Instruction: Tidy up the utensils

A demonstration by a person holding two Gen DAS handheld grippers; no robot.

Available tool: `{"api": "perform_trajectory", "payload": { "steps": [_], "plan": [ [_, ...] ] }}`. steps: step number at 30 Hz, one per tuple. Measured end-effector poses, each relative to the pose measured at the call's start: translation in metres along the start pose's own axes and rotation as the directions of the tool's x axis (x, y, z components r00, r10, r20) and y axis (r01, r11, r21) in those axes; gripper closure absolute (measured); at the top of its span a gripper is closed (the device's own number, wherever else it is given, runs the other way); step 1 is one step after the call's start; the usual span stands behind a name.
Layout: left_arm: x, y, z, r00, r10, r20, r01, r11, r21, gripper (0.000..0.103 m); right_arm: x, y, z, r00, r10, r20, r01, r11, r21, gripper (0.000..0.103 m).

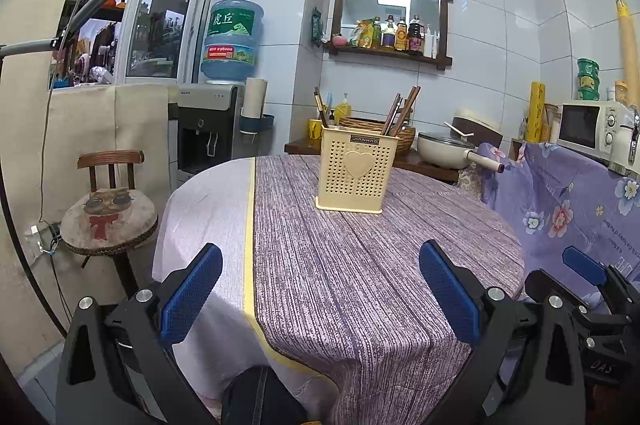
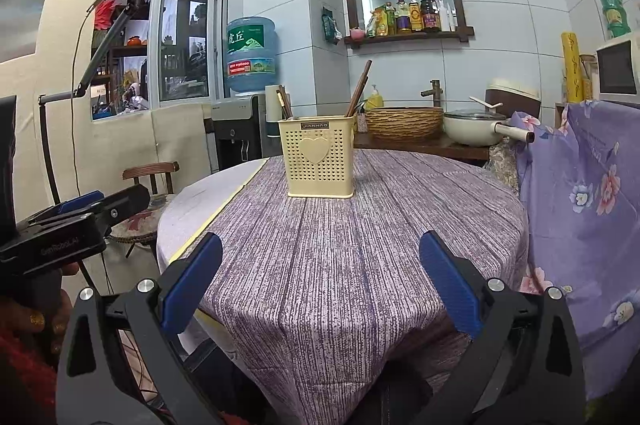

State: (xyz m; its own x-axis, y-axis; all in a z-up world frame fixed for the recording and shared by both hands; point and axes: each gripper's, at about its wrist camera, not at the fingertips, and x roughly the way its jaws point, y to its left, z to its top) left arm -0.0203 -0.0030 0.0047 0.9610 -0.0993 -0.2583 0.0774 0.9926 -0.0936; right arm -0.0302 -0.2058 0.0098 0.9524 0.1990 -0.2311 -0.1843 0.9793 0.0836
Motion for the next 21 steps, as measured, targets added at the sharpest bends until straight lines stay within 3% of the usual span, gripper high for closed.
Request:
{"api": "perform_trajectory", "payload": {
  "steps": [21],
  "plan": [
    [-0.003,0.0032,-0.0007,1.0,0.01,-0.003,-0.01,1.0,-0.011,0.005,0.0019,-0.0051,0.0004,1.0,0.007,-0.015,-0.007,1.0,-0.003,0.006]
  ]
}}
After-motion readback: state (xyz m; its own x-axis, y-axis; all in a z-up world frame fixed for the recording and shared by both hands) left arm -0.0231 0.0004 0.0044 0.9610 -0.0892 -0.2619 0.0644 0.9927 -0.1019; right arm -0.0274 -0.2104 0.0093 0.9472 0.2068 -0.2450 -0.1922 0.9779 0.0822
